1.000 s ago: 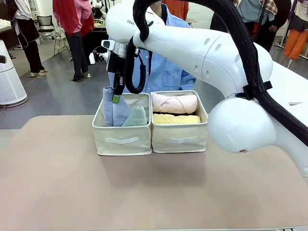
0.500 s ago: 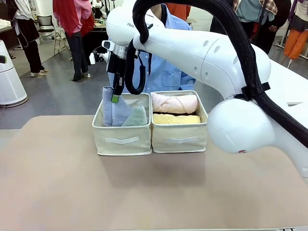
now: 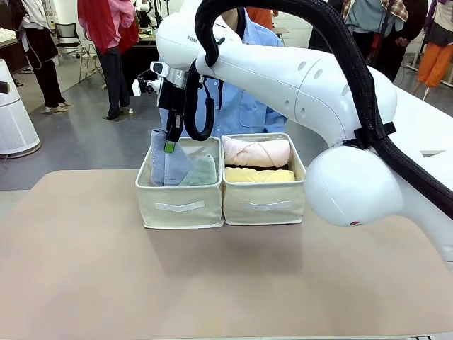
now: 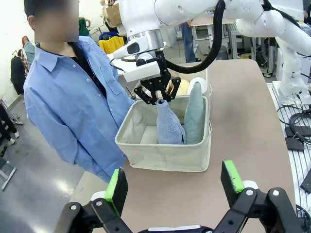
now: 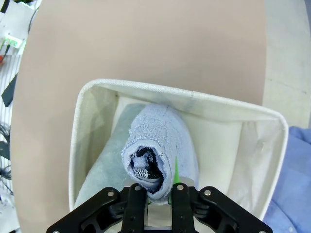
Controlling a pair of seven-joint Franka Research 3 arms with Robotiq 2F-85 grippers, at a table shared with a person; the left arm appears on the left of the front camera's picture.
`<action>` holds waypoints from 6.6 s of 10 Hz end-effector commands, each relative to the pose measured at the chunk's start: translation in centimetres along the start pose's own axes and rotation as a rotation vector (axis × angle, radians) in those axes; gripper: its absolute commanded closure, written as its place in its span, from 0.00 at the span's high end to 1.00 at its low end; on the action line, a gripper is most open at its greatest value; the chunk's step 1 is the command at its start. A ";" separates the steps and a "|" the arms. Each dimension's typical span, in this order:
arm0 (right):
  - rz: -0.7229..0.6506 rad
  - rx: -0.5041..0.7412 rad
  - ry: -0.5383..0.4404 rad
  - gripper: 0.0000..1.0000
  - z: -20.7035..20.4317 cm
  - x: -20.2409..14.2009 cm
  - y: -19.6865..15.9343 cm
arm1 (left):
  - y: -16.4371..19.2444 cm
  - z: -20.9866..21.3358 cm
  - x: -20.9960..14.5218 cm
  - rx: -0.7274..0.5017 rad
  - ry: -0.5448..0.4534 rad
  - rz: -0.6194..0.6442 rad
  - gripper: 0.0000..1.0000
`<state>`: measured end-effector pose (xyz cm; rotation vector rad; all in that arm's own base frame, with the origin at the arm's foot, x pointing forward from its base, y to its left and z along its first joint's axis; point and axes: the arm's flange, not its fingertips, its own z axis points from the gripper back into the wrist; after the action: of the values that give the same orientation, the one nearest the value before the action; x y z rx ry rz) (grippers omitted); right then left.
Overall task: Sort the towels based on their folding style.
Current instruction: Pick up another triangle-folded towel from the table and place it in the left Fabric basket.
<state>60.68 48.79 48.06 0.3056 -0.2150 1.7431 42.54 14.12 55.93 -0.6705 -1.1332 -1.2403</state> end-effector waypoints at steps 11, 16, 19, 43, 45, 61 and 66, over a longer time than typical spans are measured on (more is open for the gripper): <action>0.032 0.103 -0.028 0.76 -2.0 0.1 -2.1 | -0.1 0.1 0.1 0.005 -0.018 -0.011 1.00; 0.013 0.111 -0.027 1.00 -2.0 0.0 -2.2 | -0.1 0.1 0.1 0.005 -0.018 -0.011 1.00; 0.016 0.107 -0.027 1.00 -1.8 0.2 -2.2 | -0.1 0.1 0.1 0.005 -0.018 -0.011 1.00; -0.300 -0.074 0.160 1.00 11.9 -12.7 11.4 | -0.1 0.1 0.1 0.005 -0.018 -0.011 1.00; -0.424 -0.131 0.171 1.00 13.8 -17.5 14.4 | -0.1 0.1 0.1 0.005 -0.018 -0.011 1.00; -0.579 -0.241 0.084 1.00 20.5 -31.3 16.6 | -0.1 0.1 0.1 0.005 -0.018 -0.011 1.00; -0.670 -0.290 0.215 1.00 21.3 -31.0 17.8 | -0.1 0.1 0.1 0.005 -0.018 -0.011 1.00</action>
<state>50.69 9.63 58.71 -0.0174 -0.1946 1.0701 42.52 14.19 55.92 -0.6701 -1.1335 -1.2387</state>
